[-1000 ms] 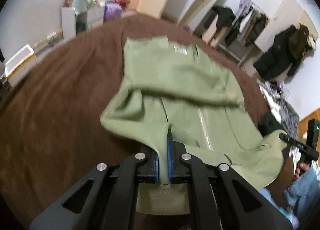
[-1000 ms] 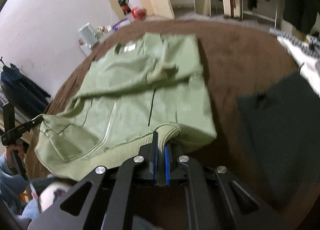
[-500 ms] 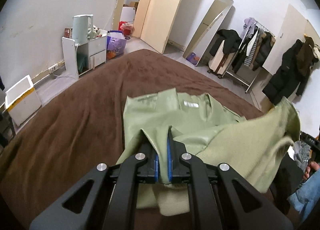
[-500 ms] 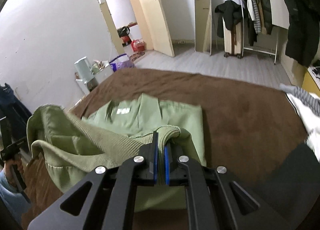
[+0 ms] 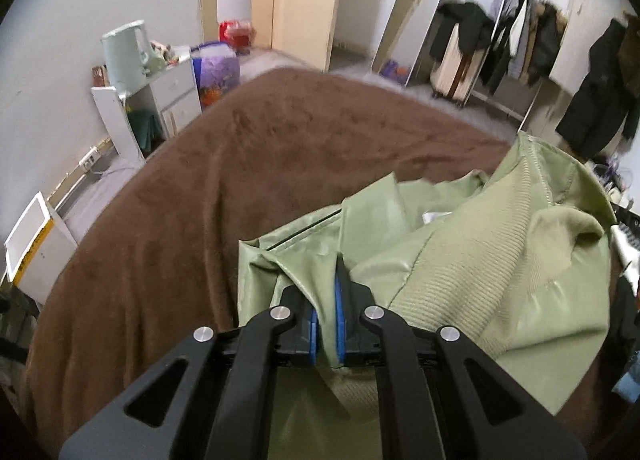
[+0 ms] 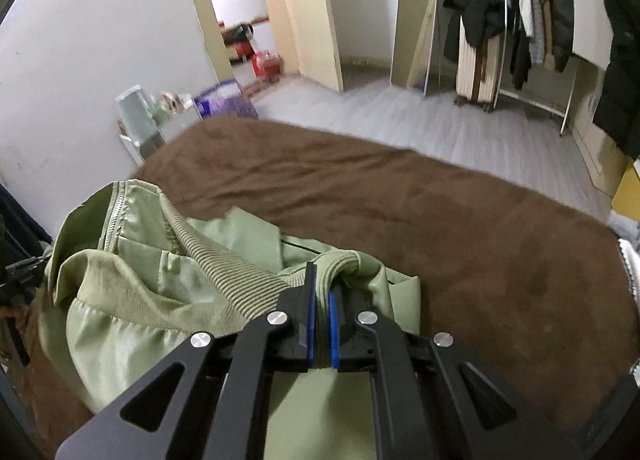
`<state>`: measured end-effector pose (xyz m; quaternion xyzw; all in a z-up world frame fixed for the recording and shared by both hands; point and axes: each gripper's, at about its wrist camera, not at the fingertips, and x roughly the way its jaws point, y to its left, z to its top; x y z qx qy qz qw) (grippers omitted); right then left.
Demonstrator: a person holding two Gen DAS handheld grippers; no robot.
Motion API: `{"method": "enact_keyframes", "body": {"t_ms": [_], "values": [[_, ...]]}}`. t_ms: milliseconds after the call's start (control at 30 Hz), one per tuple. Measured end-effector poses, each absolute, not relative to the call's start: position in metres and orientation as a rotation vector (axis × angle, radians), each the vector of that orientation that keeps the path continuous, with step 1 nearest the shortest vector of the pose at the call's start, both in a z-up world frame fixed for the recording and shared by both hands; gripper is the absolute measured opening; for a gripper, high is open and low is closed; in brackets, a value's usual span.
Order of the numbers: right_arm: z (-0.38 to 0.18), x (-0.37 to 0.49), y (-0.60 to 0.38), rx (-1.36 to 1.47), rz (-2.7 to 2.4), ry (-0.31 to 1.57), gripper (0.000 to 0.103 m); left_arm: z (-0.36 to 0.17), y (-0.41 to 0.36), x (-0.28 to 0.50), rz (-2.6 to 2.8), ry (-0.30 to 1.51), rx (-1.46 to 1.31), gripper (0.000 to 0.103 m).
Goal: Fold large clothes
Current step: 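Lift the ribbed hem with both tools and fold it toward the collar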
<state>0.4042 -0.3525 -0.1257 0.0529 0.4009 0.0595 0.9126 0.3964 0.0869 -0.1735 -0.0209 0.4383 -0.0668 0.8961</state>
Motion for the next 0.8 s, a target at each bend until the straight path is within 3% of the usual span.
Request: {"method": "enact_keyframes", "body": {"t_ms": [267, 667, 800], "values": [[-0.195, 0.451, -0.349, 0.064, 0.092, 0.965, 0.006, -0.226, 0.09, 0.425, -0.12, 1.022, -0.048, 0.011], [-0.197, 0.482, -0.344, 0.031, 0.106, 0.961, 0.007, -0.228, 0.089, 0.441, -0.069, 0.984, -0.007, 0.013], [-0.2, 0.479, -0.345, 0.044, 0.116, 0.987, 0.012, -0.232, 0.1, 0.442, -0.09, 1.01, -0.082, 0.014]]}}
